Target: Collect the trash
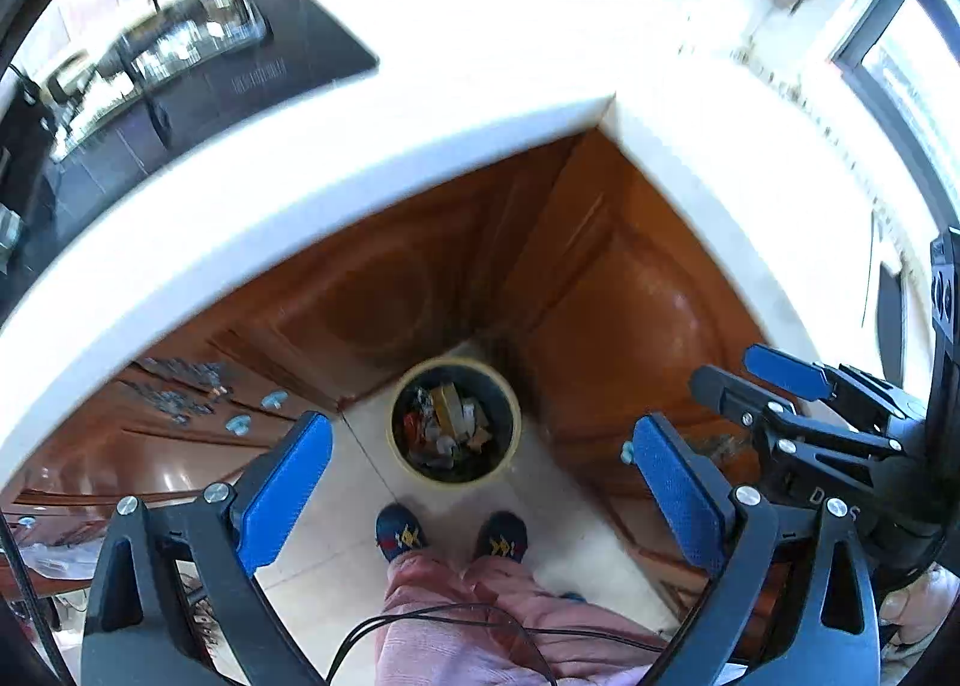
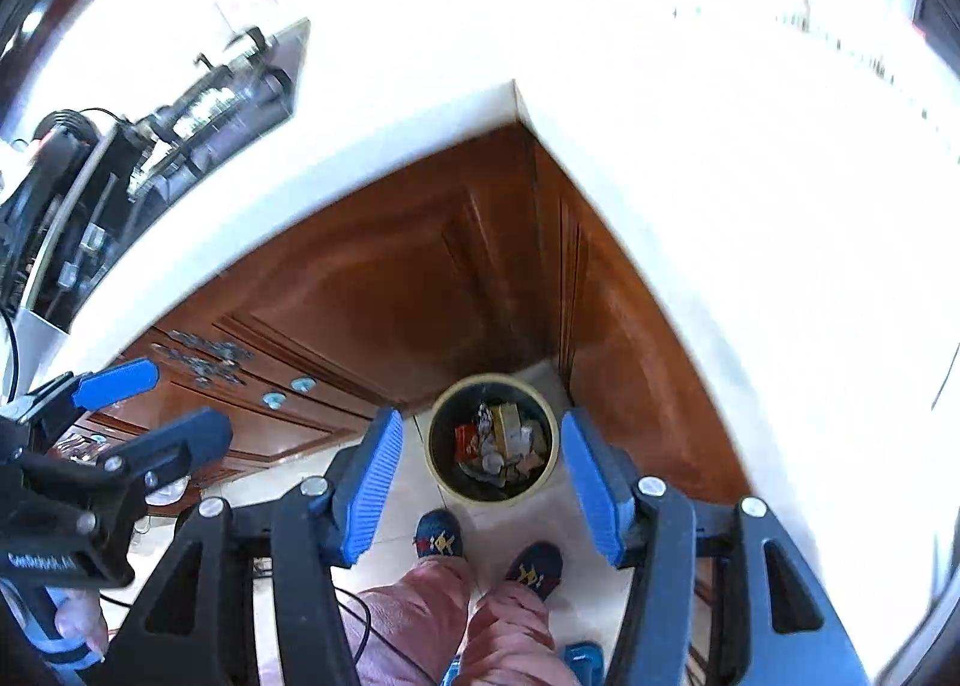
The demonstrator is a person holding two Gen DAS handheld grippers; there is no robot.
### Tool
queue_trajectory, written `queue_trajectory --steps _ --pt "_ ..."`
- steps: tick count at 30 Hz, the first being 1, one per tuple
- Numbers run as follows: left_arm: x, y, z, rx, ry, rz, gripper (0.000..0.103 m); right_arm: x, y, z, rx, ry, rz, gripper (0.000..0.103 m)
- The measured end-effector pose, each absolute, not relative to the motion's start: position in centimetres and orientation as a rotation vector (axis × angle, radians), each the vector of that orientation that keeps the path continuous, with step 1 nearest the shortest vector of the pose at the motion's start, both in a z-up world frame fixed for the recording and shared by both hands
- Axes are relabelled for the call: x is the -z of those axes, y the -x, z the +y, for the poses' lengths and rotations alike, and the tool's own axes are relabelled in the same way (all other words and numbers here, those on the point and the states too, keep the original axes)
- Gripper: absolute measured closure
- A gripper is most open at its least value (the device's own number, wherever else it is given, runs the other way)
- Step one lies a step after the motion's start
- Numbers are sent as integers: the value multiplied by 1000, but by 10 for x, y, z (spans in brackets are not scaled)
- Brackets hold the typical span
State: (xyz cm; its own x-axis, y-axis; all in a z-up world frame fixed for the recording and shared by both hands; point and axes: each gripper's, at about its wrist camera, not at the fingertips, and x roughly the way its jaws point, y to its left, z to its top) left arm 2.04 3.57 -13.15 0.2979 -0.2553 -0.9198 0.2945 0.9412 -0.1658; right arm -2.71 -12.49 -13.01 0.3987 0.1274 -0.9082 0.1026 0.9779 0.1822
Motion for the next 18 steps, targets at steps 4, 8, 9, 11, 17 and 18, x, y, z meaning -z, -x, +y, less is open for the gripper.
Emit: queue_trajectory --steps 4,8,9,11,17,18 --pt "85 -20 35 346 -38 1145 3 86 27 -127 -25 -196 1103 47" --pt "44 -19 30 334 -48 1066 3 43 28 -128 -30 -174 1026 47" --pt "35 -19 28 327 -53 1047 3 32 28 -129 -26 -170 1010 47" --pt "16 -17 24 322 -58 1010 3 15 29 -132 -16 -174 985 47" --pt "-20 -9 15 288 -73 940 3 -17 36 -135 40 -186 939 47" --pt "-23 -8 13 281 -77 933 3 -20 39 -134 44 -186 929 47"
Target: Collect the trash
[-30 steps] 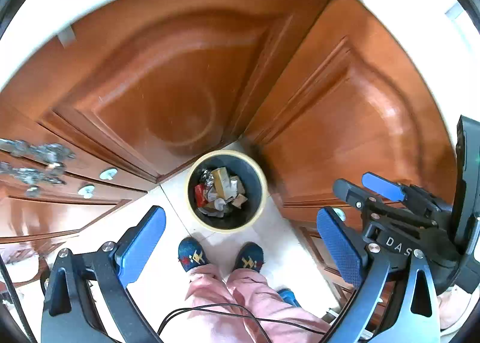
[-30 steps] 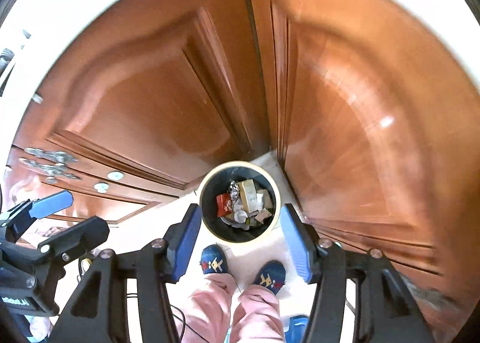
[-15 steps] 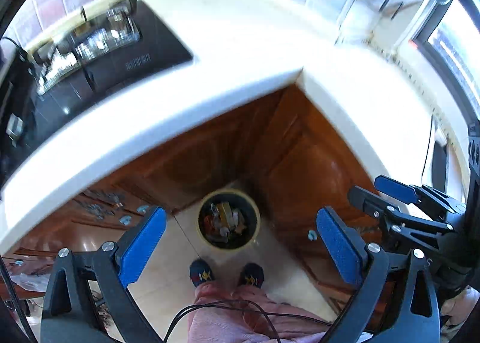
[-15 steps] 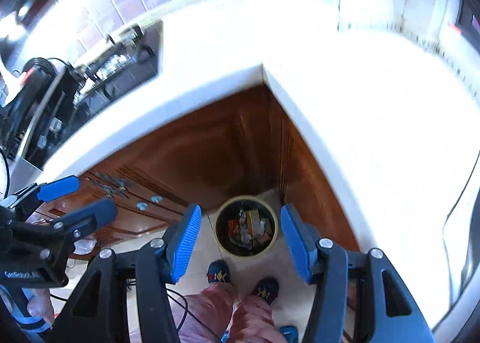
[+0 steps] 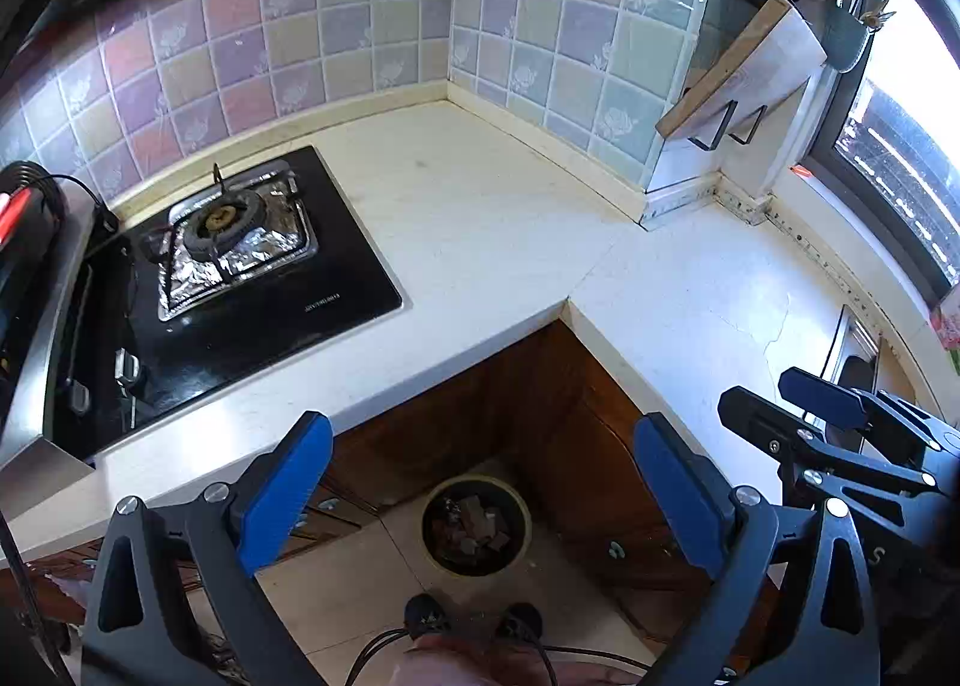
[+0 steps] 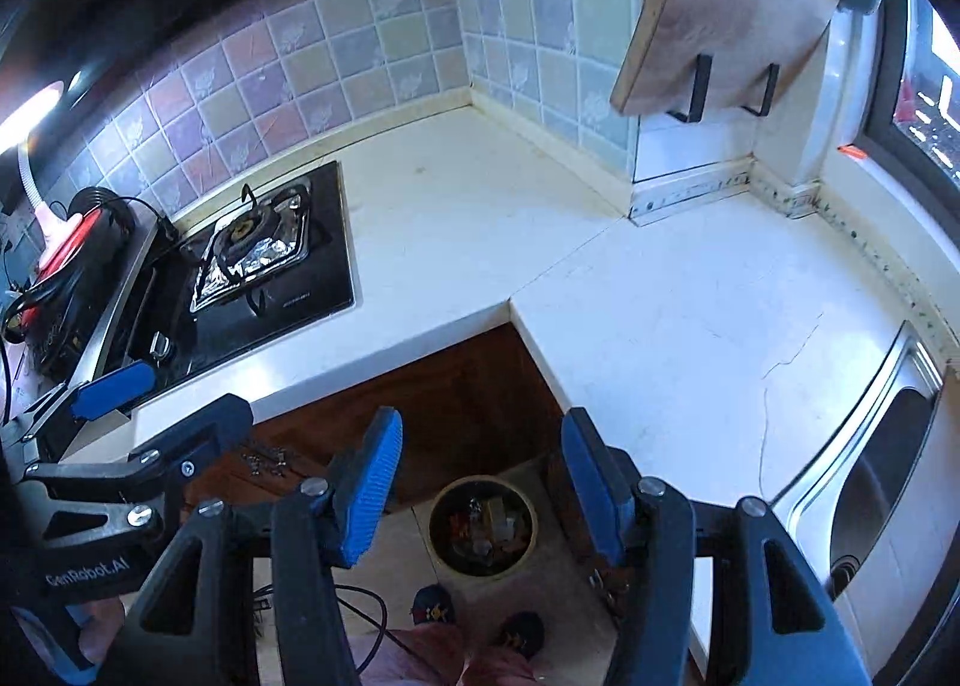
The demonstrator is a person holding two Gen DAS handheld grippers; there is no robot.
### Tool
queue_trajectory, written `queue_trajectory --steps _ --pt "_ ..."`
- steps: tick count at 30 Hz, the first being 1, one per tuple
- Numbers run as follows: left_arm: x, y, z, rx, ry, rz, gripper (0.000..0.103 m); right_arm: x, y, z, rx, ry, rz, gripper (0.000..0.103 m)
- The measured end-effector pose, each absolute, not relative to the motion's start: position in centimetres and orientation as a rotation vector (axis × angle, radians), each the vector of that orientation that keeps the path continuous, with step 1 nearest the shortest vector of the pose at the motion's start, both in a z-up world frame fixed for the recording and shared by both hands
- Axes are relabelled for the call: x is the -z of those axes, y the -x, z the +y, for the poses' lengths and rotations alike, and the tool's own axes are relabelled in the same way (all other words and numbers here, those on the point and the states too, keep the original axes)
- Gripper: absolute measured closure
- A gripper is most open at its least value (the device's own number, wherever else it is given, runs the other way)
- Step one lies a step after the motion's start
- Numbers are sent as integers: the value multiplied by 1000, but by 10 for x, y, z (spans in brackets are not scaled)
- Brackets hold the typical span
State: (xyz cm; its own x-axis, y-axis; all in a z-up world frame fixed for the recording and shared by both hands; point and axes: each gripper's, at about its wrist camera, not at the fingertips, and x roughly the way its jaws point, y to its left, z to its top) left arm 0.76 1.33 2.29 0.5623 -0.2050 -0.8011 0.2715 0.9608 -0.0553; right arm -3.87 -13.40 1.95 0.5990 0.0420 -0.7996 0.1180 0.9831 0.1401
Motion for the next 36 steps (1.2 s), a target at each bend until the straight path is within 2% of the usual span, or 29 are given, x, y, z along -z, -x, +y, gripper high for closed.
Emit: queue_trajectory --steps 12,36 --pt "-30 5 13 211 -83 909 3 -33 53 -139 88 -185 860 47" --pt "-31 9 9 188 -83 881 3 -34 51 -140 104 -172 849 47"
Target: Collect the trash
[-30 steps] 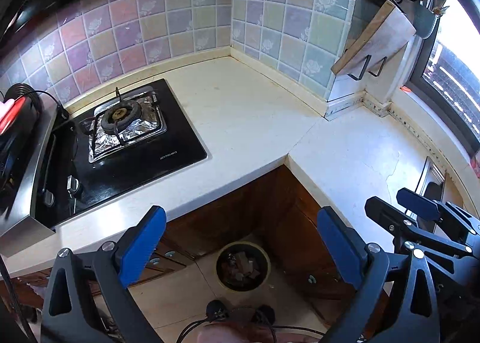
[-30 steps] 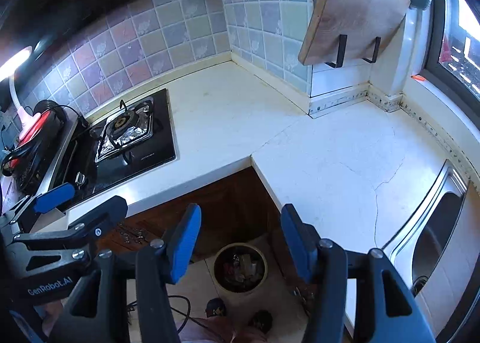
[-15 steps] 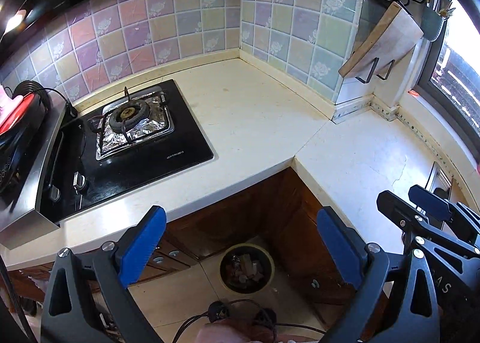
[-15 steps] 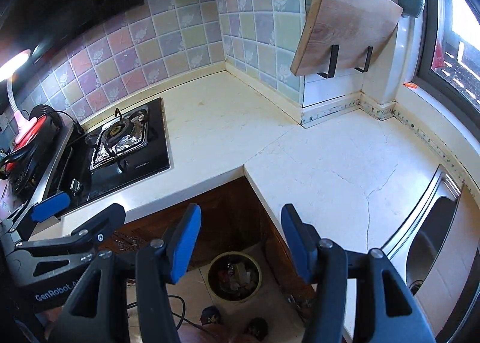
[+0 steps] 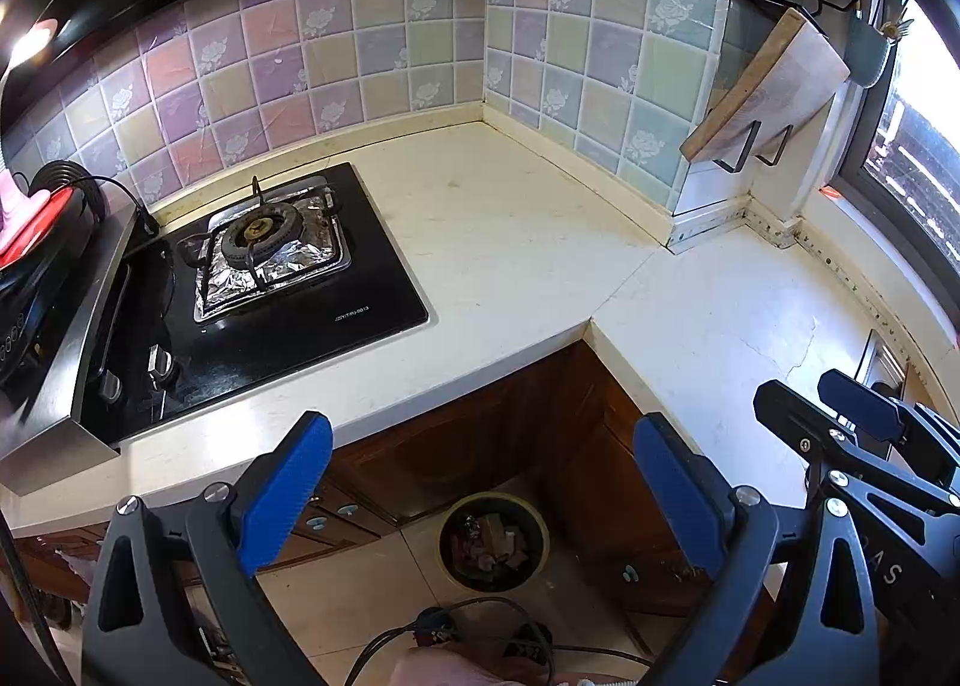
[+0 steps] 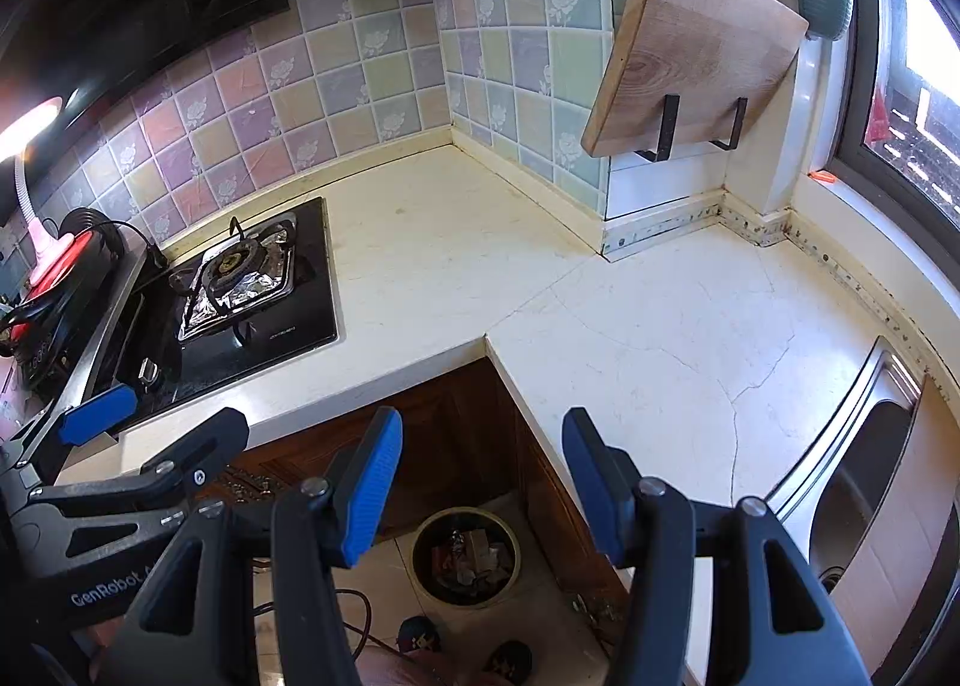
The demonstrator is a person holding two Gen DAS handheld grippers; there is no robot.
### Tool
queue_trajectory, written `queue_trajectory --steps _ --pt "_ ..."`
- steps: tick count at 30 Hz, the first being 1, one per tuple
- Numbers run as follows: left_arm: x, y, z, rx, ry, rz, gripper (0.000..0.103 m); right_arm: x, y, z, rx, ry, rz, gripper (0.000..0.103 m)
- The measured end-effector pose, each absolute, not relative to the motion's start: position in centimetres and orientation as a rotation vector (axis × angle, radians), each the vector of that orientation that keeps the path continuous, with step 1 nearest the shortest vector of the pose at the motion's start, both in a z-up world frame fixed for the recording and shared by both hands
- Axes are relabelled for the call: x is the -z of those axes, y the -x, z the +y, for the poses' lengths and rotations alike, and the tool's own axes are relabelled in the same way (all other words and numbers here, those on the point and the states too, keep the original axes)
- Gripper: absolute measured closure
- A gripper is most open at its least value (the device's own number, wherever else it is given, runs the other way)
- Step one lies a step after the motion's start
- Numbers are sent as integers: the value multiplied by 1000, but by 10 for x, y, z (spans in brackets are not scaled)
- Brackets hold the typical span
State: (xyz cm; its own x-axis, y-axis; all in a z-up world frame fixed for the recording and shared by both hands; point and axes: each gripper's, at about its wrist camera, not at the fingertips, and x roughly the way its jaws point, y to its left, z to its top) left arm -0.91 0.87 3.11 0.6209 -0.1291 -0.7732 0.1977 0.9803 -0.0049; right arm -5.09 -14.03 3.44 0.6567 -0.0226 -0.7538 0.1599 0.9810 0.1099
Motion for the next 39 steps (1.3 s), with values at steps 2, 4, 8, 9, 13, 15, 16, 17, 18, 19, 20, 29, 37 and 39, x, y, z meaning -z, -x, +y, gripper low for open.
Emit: queue_trajectory --steps 2,4,8,9,13,15,16,17,18,19,20,29,37,39 --pt "-31 10 9 184 -83 881 3 -34 51 -140 103 -172 850 47" --pt "-30 11 9 183 -82 883 3 -34 50 -141 99 -172 853 47" --pt "-29 10 9 180 -77 885 3 -33 49 -141 95 -169 853 47" --pt "-29 10 9 180 -79 883 3 -33 49 -141 95 -170 852 47" --pt "-27 9 9 174 -79 883 3 -32 48 -142 93 -168 854 47" --pt "-26 9 9 175 -79 885 3 -32 48 -141 92 -170 855 47" --pt "-26 8 8 172 -77 885 3 -31 48 -141 92 -169 854 47" --pt "-26 8 8 171 -78 885 3 -31 48 -141 92 -170 854 47" --pt "-26 8 8 172 -78 885 3 -31 49 -141 92 -170 855 47" --pt "-25 8 8 171 -77 887 3 -30 48 -142 88 -169 857 47" --pt "-24 8 8 169 -76 888 3 -28 47 -143 85 -168 859 47" --pt "-17 4 6 156 -70 904 3 -20 39 -147 62 -165 878 47" --pt "-14 3 6 150 -60 917 3 -17 38 -149 55 -161 884 47" --pt "-14 2 6 148 -63 916 3 -17 38 -149 53 -161 884 47"
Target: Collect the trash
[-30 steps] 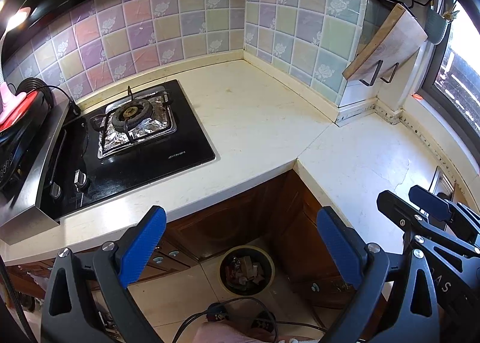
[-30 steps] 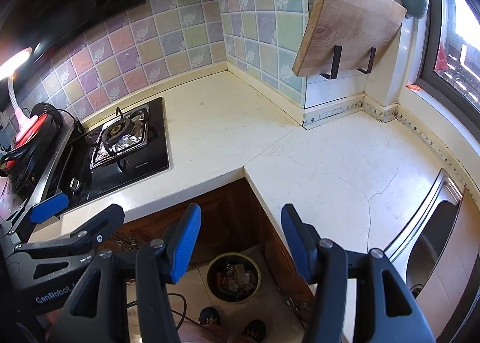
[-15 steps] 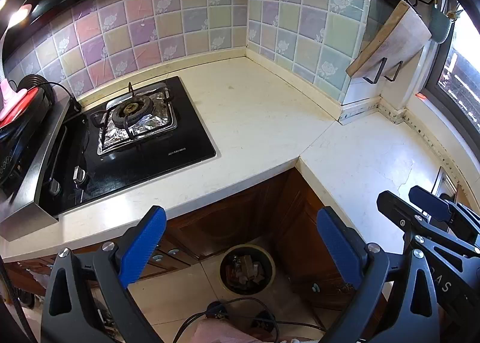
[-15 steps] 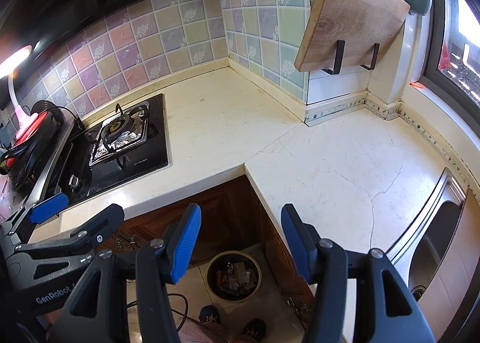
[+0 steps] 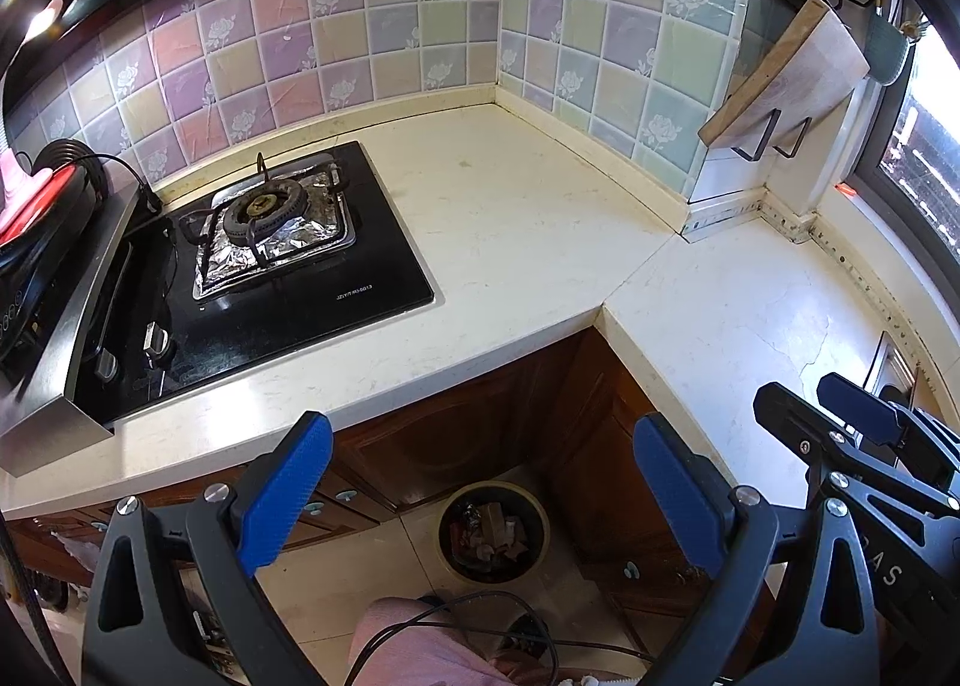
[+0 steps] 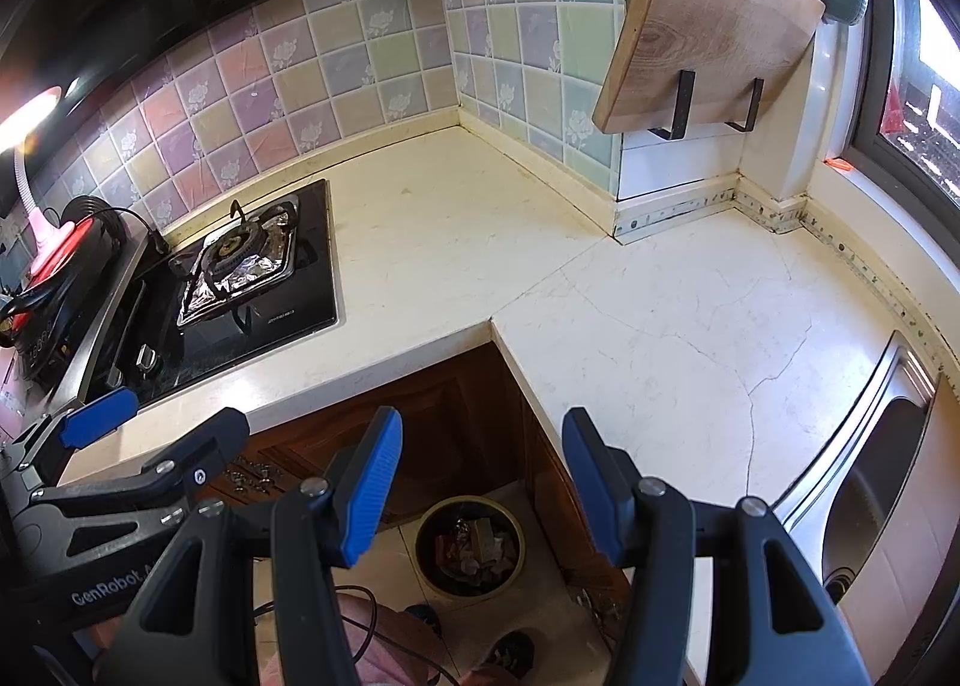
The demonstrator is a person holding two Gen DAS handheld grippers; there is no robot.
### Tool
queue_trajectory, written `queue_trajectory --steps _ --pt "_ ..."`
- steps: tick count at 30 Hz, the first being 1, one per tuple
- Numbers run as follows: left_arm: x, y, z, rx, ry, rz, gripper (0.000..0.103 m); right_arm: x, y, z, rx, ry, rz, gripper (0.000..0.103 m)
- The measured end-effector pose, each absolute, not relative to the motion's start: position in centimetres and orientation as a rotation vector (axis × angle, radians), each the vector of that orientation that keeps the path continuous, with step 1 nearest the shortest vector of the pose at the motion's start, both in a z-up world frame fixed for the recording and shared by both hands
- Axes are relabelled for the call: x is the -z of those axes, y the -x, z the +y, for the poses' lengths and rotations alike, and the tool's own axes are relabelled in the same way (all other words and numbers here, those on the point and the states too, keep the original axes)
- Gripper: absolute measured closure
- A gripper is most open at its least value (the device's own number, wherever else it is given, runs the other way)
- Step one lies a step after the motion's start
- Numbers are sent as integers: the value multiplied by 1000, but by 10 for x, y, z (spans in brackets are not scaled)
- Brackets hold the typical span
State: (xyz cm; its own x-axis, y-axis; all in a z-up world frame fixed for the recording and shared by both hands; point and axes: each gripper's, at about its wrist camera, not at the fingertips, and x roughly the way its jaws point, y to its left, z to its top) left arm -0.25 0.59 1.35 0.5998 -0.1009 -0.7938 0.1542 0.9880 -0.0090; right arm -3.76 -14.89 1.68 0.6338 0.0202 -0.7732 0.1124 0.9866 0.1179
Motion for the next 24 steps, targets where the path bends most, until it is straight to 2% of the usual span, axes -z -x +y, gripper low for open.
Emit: queue_trajectory --steps 24 --pt "-12 -7 -4 165 -73 924 4 -16 31 -162 68 -167 895 47"
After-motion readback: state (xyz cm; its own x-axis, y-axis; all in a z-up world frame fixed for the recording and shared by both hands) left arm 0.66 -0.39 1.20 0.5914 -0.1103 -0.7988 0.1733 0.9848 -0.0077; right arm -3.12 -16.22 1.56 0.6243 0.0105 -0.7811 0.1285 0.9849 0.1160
